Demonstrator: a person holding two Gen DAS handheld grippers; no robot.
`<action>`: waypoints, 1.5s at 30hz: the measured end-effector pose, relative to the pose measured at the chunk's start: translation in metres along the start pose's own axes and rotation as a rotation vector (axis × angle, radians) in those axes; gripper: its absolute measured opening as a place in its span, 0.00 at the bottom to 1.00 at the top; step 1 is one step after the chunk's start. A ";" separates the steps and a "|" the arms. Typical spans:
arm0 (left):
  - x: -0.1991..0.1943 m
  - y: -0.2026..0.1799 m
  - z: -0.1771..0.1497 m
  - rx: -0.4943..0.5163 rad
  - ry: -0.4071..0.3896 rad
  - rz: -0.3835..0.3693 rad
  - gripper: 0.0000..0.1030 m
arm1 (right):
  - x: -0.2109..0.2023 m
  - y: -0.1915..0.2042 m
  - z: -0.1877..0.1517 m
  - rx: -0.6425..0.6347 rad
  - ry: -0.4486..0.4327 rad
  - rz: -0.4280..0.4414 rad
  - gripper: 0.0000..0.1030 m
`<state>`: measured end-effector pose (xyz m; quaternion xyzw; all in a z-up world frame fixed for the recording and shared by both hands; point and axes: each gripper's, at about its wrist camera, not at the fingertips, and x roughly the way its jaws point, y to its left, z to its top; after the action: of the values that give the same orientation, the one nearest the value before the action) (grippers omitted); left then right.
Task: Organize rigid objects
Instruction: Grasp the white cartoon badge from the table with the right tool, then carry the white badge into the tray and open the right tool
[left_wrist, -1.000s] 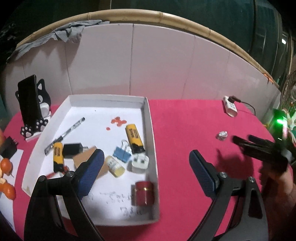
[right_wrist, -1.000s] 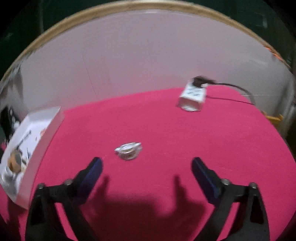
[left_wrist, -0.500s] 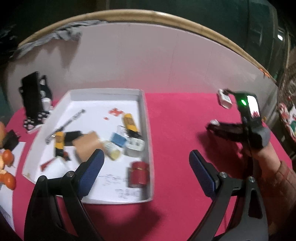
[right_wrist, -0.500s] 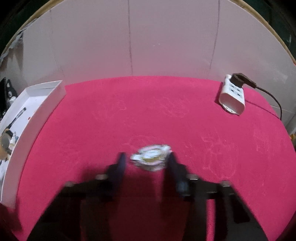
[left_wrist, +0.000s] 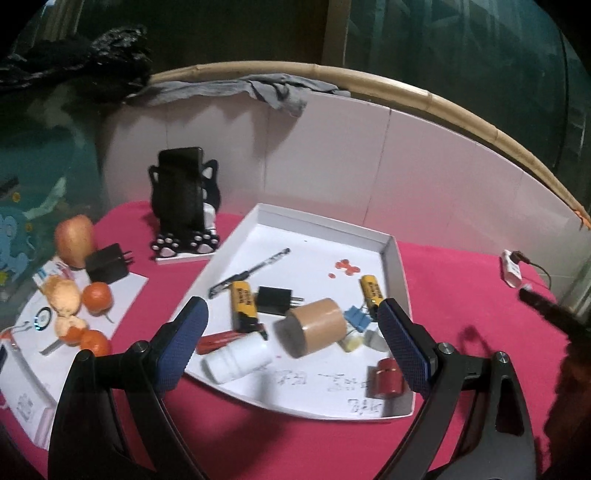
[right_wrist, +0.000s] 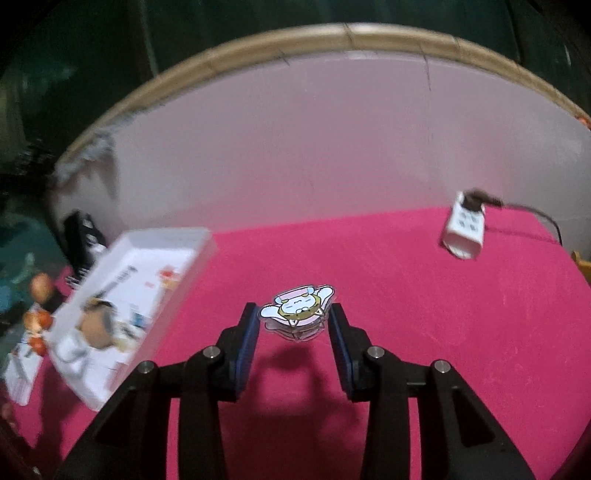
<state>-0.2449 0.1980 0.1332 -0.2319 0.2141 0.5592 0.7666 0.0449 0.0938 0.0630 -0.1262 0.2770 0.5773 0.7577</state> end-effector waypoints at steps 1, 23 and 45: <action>-0.002 0.001 -0.001 0.002 -0.003 0.004 0.91 | 0.001 0.004 0.008 -0.009 -0.015 0.015 0.36; -0.021 0.052 -0.010 -0.081 -0.018 0.041 0.91 | -0.019 0.131 0.025 -0.188 -0.063 0.174 0.36; -0.025 0.116 -0.024 -0.167 -0.021 0.131 0.91 | 0.012 0.196 0.022 -0.270 0.003 0.207 0.36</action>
<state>-0.3645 0.1956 0.1153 -0.2748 0.1733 0.6265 0.7085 -0.1320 0.1740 0.0989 -0.1985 0.2095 0.6842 0.6698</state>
